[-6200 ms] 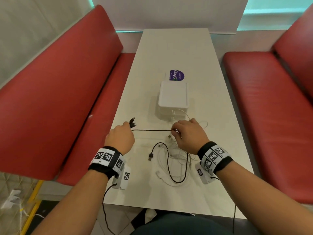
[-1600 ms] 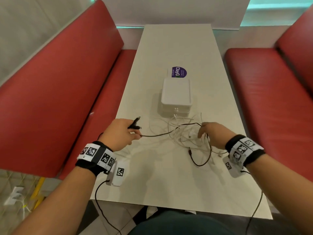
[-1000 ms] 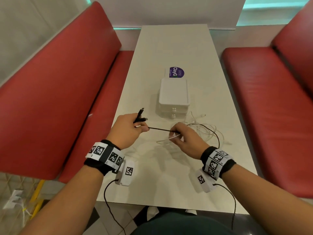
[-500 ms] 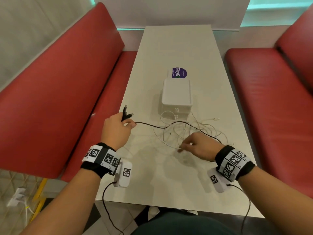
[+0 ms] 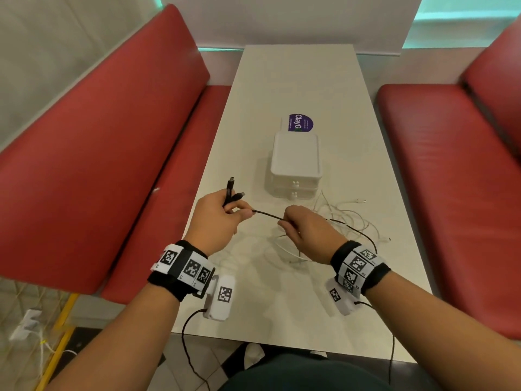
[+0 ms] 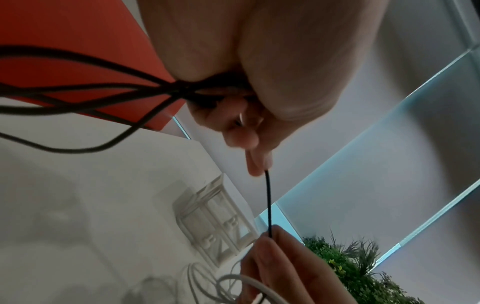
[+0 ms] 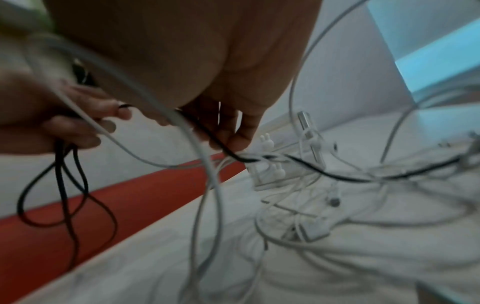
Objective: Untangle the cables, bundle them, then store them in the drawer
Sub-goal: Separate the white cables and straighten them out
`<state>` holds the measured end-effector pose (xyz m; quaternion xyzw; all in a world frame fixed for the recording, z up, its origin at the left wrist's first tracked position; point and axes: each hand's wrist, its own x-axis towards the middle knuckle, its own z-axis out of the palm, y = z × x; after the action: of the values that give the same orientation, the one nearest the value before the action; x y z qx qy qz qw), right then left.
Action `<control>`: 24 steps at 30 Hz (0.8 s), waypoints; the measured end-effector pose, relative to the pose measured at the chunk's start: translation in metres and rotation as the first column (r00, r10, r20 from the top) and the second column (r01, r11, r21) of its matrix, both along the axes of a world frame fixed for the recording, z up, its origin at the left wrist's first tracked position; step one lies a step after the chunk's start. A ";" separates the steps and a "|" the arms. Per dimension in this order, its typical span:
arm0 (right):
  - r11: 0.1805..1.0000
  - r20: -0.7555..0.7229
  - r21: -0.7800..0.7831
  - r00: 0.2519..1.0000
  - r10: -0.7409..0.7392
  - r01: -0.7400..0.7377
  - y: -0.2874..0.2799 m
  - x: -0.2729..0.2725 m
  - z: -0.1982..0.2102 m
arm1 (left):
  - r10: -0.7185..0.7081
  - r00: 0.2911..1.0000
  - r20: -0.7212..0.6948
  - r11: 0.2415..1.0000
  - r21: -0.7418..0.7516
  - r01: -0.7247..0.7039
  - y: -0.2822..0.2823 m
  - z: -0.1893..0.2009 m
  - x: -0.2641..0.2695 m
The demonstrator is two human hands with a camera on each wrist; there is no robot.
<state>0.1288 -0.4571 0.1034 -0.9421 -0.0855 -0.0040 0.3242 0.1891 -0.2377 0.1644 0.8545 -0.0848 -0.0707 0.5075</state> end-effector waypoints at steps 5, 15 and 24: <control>0.979 -0.016 -0.203 1.000 0.002 -0.006 -0.020 0.008 -0.009 | 0.105 0.993 0.059 0.990 0.093 -0.110 0.002 -0.014 -0.004; 0.937 0.010 -0.287 0.979 -0.204 0.198 -0.023 0.016 -0.002 | 0.141 0.990 -0.030 0.982 0.129 -0.136 0.013 -0.019 0.000; 0.968 -0.142 -0.015 0.957 -0.251 0.252 -0.031 0.011 0.010 | 0.210 0.978 0.005 0.963 0.172 -0.208 0.038 -0.027 0.017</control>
<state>0.1402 -0.4884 0.1136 -0.9427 0.0584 0.0223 0.3277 0.2064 -0.1996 0.1370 0.8987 0.0155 -0.0296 0.4374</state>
